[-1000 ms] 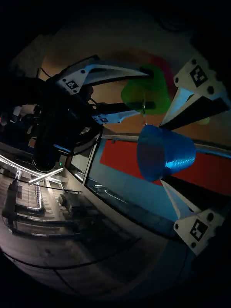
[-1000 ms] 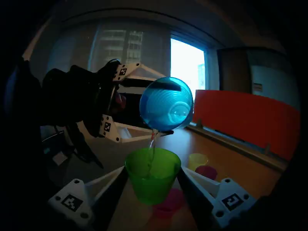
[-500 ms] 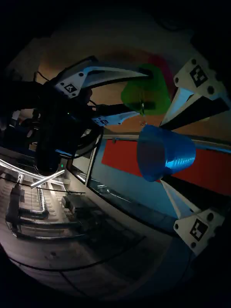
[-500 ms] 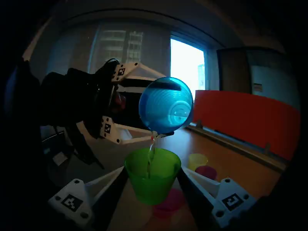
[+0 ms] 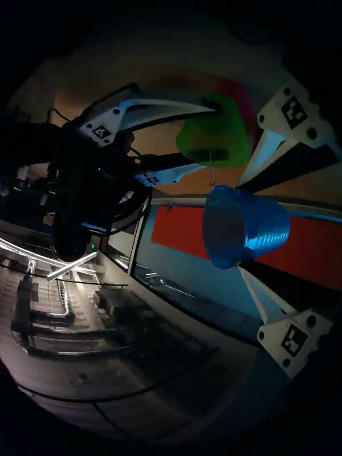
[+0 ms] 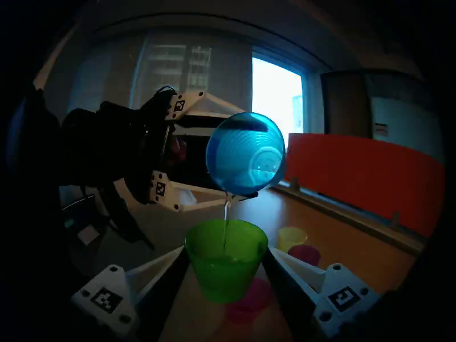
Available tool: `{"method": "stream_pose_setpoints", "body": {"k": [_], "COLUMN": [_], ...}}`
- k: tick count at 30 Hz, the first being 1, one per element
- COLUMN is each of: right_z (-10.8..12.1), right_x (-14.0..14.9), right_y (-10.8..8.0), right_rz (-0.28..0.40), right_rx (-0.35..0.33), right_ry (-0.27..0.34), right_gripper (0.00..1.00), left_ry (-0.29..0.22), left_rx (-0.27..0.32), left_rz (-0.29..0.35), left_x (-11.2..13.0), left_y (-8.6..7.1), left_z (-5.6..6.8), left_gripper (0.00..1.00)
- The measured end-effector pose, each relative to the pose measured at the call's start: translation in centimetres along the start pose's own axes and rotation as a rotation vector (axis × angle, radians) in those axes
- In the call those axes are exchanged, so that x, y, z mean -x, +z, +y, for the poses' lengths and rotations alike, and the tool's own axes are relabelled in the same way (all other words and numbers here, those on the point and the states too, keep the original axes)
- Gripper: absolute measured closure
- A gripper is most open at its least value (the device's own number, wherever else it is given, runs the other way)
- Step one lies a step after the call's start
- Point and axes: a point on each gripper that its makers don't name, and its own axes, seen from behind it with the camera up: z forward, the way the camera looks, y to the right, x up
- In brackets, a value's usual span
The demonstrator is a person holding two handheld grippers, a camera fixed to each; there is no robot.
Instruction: Pour water
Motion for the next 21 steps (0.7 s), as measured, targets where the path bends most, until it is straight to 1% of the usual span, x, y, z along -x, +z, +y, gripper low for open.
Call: {"method": "stream_pose_setpoints", "body": {"k": [12, 21], "right_z": [-0.03, -0.15], "right_x": [-0.13, -0.22], "right_y": [0.07, 0.23], "right_rz": [0.000, 0.001], "right_rx": [-0.001, -0.001], "right_ry": [-0.002, -0.003], "right_gripper": [0.11, 0.11], "left_ry": [0.030, 0.041], "left_rx": [-0.004, -0.010], "left_rz": [0.000, 0.004], "left_x": [0.12, 0.07], "left_y": [-0.07, 0.01], "left_z": [-0.14, -0.38], "left_gripper": [0.19, 0.19]}}
